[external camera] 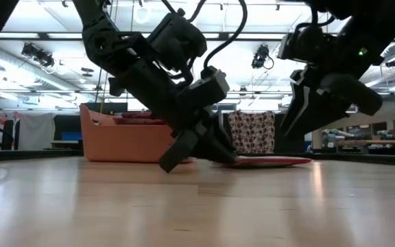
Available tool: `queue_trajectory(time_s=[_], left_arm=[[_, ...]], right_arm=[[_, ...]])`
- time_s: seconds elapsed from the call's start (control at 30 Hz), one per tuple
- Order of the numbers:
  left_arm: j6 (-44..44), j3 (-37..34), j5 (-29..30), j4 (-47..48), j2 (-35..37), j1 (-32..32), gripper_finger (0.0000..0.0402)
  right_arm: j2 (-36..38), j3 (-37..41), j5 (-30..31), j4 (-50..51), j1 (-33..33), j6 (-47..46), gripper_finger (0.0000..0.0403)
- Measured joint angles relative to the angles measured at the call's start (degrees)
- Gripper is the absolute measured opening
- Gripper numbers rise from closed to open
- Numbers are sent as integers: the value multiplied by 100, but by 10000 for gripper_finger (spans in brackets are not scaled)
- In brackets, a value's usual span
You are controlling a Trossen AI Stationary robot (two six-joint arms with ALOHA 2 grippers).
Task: Sort popcorn bags into baskets
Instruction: Put the popcorn bag into the orange bin
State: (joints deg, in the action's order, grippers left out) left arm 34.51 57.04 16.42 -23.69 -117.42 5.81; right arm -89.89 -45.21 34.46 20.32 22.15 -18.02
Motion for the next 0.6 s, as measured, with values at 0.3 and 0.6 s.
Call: queue_trajectory(time_s=[0.3,0.6], left_arm=[[-328,-47,124,321,263,-15,10],[1085,-35,915,697,1588,84,5]], right_arm=[[4,0,-2,-326,236,-4,201],[7,0,390,-310,547,-83,200]])
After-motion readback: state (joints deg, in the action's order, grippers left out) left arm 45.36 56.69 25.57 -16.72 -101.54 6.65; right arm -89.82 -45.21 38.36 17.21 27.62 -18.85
